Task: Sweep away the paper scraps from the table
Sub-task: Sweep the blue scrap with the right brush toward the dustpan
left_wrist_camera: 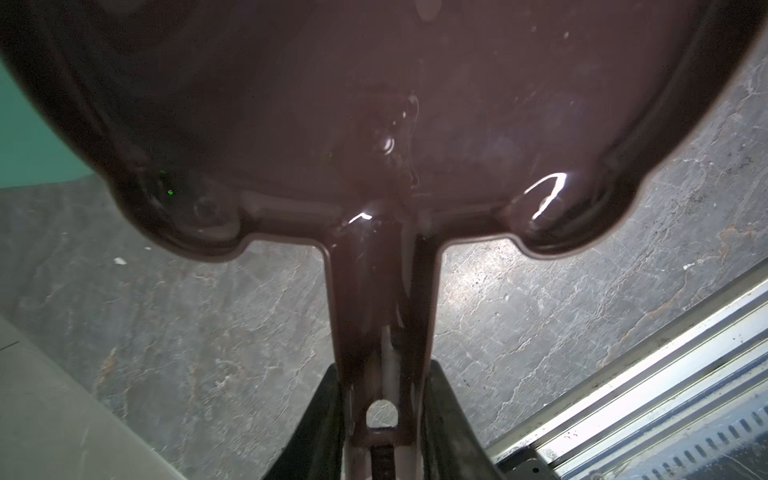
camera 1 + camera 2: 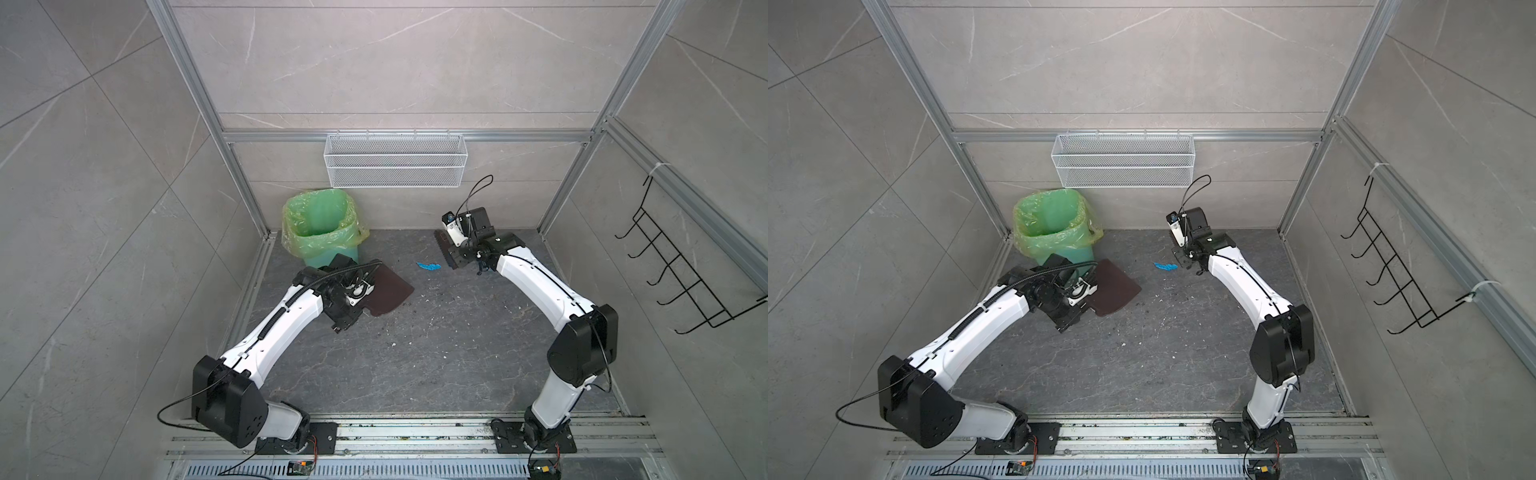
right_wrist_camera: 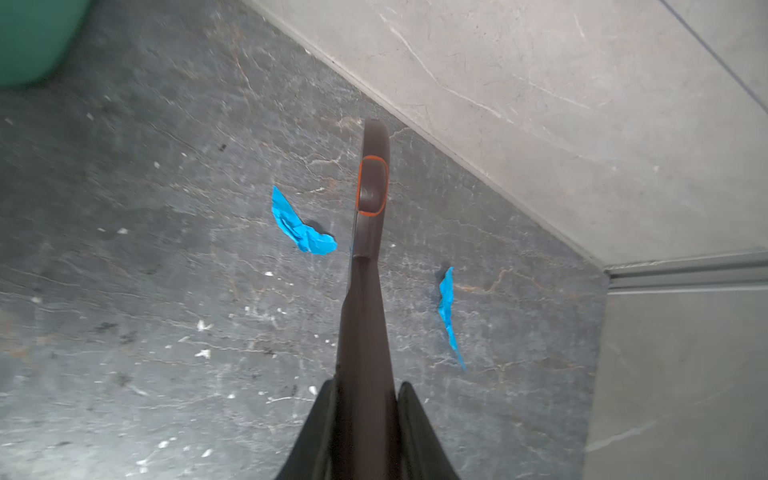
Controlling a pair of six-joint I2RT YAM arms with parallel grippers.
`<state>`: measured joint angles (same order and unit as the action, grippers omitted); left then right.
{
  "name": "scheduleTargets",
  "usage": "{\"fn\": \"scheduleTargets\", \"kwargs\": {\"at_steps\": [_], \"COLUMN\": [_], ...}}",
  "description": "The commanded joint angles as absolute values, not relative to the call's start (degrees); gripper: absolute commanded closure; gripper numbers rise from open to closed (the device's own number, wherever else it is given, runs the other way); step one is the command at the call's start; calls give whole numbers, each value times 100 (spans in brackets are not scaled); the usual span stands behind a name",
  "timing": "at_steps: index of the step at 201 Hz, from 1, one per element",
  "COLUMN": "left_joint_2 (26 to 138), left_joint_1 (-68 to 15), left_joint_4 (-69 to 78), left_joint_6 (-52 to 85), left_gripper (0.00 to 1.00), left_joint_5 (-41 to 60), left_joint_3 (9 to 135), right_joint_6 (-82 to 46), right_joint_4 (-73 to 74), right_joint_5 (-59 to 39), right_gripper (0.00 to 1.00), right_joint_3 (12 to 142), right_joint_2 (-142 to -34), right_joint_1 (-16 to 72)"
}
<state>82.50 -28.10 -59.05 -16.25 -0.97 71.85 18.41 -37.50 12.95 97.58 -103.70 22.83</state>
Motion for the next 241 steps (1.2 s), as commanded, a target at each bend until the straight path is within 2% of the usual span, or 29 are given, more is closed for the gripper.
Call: {"fn": "scheduleTargets", "kwargs": {"at_steps": [1,36,77,158,241], "left_joint_2": [8532,9072,9601,10034,10227], "left_joint_1": [-2915,-3046,-3111,-3111,-3145], "left_joint_4": [-5347,-5076,-5080,-4857,-4778], "left_joint_6": [-1157,-993,-969,-1025,-1184], "left_gripper": [100,100,100,100,100], "left_joint_5": [-131,-173,-389,-158,54], "left_joint_3": [7088,6979,6963,6825,6776], "right_joint_6": [2547,3350,3566,3256,2808], "right_joint_4": [-3747,-3695,-3957,-5418,-5970], "right_joint_5": [1737,2662,2648,1294,873], "right_gripper": [100,100,100,100,100], "right_joint_3": [10106,10338,10645,10748,10159], "right_joint_2": [-10539,-11001,-11361,-11505,-10918], "right_joint_1": [2361,2741,2951,3306,3558]}}
